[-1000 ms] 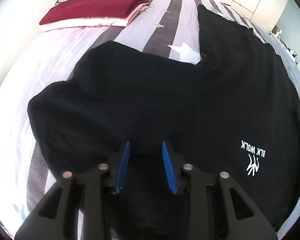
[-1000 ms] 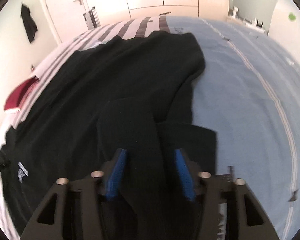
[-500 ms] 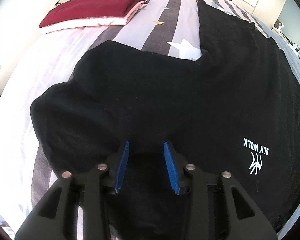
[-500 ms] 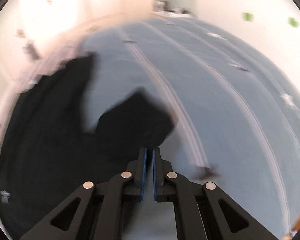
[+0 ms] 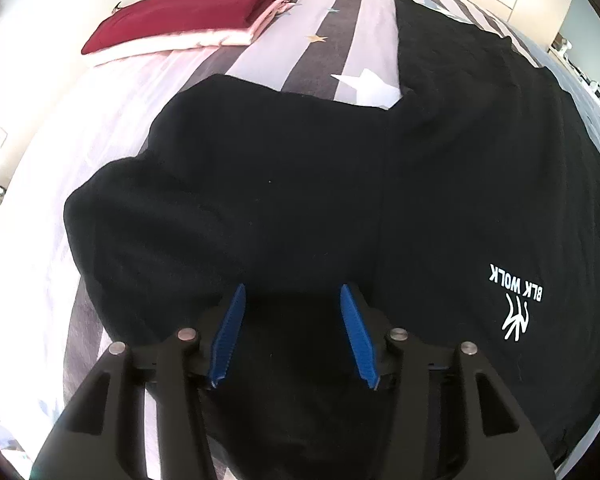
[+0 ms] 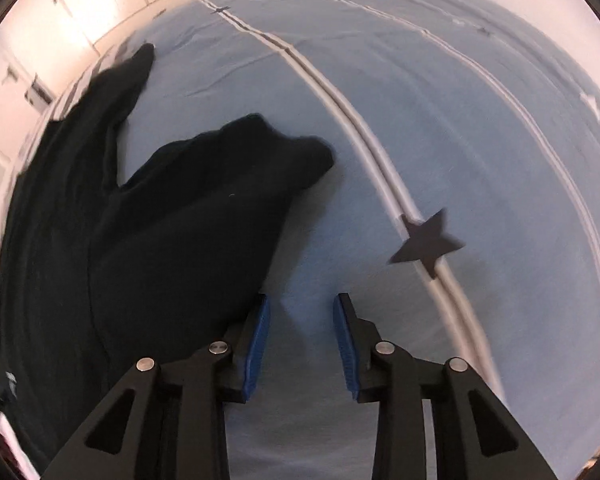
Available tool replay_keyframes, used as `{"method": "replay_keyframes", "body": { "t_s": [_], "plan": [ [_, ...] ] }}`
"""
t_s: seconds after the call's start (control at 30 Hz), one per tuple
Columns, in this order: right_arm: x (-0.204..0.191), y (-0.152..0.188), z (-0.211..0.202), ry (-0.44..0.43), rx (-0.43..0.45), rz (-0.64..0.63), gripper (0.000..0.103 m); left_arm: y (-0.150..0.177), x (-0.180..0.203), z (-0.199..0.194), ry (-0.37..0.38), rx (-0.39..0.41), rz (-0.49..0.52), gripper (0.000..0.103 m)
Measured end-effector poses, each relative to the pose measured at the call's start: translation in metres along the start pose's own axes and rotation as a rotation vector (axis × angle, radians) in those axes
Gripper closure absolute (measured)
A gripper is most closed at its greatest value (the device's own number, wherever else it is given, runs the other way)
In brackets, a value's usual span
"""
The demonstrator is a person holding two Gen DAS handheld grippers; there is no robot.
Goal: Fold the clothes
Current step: 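Smooth the sweatshirt flat with both tools, pulling the sleeve outward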
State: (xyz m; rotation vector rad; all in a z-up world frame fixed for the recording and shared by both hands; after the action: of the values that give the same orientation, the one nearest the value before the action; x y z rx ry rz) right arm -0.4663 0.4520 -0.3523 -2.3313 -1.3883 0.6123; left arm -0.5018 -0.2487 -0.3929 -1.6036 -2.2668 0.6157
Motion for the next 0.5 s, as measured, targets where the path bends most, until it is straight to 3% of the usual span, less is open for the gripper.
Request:
{"method": "replay_keyframes", "body": {
  "t_s": [0.13,0.33,0.5],
  "plan": [
    [-0.033,-0.009,-0.010,-0.122,0.044,0.022,0.071,-0.003,0.000,0.002,-0.002,0.000,-0.007,0.055],
    [-0.141,-0.023,-0.027,-0.283,0.085,-0.165,0.072,-0.006,0.000,0.005,0.000,-0.001,-0.026,0.055],
    [-0.208,-0.004,-0.043,-0.386,0.104,-0.308,0.072,-0.010,0.000,0.007,0.006,0.000,-0.025,0.055]
  ]
}}
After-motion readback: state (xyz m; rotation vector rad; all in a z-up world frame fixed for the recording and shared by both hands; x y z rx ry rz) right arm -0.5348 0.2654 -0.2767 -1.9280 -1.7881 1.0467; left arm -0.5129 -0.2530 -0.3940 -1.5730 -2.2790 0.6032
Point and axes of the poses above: each gripper's, at about its wrist camera, not at the fingertips, and z roughly the way its jaws point, x to its right, y to its underside, the point moved 8 cm from there along z, roughly the way its jaws point, and after that the axes turned 10 degrees about x, right-handed, at the moved point
